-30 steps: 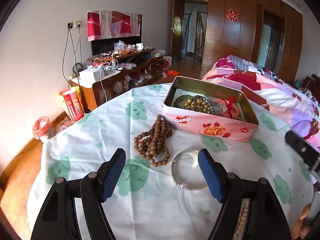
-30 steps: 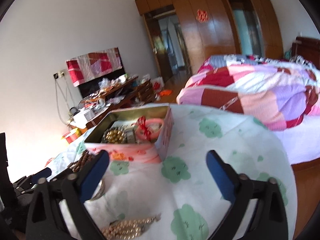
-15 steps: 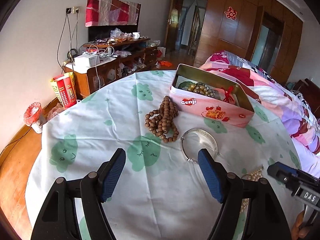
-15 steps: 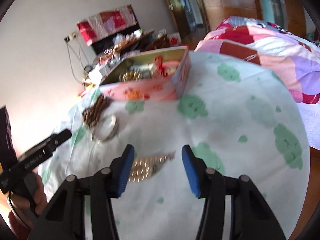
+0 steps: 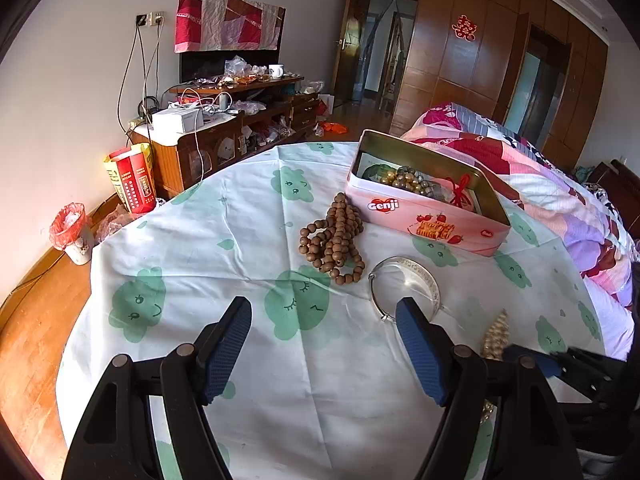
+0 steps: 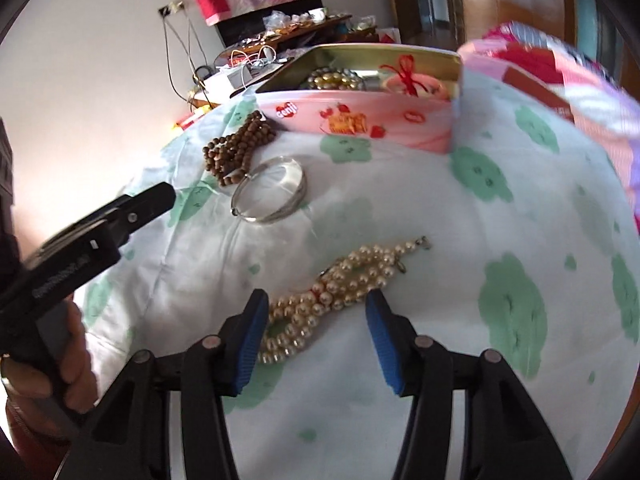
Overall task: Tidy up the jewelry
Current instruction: 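Grasp the long cream pearl strand with the right gripper while the left gripper grasps the small silver ring, then carry the pearl strand and silver ring into the pink tin and open both grippers, then withdraw both grippers from the tin toward the silver bangle and wooden beads, then grasp the silver bangle with the right gripper while the left gripper grasps the brown wooden bead strand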
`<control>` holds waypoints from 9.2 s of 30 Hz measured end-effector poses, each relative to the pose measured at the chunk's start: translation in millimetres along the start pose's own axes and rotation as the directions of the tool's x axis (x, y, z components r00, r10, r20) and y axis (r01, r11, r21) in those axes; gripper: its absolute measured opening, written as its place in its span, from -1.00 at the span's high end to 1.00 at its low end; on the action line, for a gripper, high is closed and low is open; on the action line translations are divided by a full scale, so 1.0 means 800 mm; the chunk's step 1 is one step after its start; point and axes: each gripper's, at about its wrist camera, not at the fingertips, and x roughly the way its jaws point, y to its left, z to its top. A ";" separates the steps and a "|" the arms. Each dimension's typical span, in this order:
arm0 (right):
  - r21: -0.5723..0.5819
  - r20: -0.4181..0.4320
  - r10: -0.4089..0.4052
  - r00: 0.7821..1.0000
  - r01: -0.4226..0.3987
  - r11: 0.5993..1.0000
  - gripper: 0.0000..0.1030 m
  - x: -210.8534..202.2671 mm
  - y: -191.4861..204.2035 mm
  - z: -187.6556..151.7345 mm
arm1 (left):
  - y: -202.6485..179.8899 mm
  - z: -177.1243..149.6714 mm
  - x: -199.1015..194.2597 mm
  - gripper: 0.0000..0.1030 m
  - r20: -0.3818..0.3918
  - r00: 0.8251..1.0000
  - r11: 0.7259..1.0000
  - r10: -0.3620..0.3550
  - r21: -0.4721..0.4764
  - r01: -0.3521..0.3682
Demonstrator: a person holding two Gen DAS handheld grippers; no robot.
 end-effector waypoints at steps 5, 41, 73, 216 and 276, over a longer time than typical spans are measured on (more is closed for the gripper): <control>-0.170 -0.001 -0.080 0.997 0.078 0.982 -0.05 0.012 0.019 0.005 | -0.002 0.002 -0.003 -0.45 0.006 1.000 1.000 0.000 0.009 0.000; 0.051 0.046 -0.022 0.999 0.020 0.998 0.69 -0.006 -0.088 0.017 | -0.125 -0.023 0.048 0.60 -0.246 0.956 0.932 -0.161 0.282 0.230; -0.067 0.019 -0.076 0.997 0.077 0.995 0.10 0.013 -0.058 0.034 | -0.082 0.001 0.005 0.61 -0.037 0.965 0.949 -0.258 0.180 0.261; 0.116 0.424 -0.111 0.899 0.068 0.991 -0.94 -0.032 -0.028 0.052 | 0.027 0.016 0.007 -0.17 0.079 0.962 0.965 0.263 -0.013 -0.263; 0.090 0.341 -0.105 0.934 0.078 0.993 -0.34 0.007 -0.027 0.081 | -0.026 0.065 0.128 0.29 -0.146 0.989 0.992 0.008 0.126 0.010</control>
